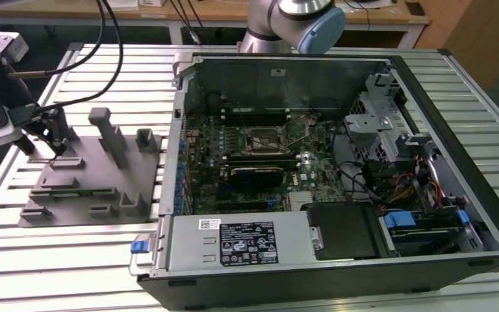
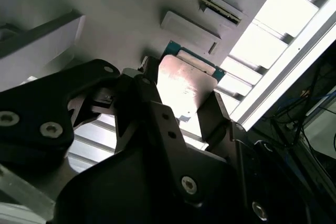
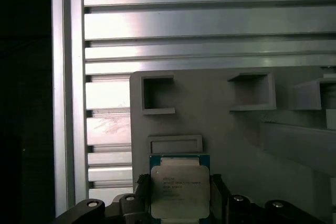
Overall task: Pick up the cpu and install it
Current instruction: 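Pick up the cpu and move it towards the insertion slot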
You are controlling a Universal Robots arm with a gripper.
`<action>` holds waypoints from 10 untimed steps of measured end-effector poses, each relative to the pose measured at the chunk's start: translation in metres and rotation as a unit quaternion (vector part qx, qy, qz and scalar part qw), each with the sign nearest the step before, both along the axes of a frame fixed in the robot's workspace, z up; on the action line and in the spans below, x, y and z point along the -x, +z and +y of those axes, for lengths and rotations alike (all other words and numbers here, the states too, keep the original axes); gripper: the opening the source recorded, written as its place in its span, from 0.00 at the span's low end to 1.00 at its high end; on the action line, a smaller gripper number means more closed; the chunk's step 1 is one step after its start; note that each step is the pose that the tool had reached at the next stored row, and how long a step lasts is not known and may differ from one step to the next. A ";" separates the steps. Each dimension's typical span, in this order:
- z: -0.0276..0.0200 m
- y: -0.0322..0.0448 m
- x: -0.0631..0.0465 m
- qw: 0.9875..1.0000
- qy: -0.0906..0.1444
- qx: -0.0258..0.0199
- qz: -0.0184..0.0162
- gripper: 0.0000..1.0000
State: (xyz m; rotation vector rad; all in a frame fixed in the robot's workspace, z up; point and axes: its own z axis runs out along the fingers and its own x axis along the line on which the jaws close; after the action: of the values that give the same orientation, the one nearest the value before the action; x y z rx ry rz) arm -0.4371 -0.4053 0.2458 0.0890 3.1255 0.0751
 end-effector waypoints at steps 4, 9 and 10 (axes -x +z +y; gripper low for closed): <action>0.0002 0.0074 0.000 1.000 0.000 0.000 -0.003 0.54; 0.0003 0.0178 0.000 1.000 0.000 0.000 -0.007 0.54; 0.0004 0.0202 0.000 1.000 0.000 0.000 -0.008 0.54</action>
State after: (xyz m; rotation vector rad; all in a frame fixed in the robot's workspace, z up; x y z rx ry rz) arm -0.4371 -0.4049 0.2661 0.0880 3.1105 0.0756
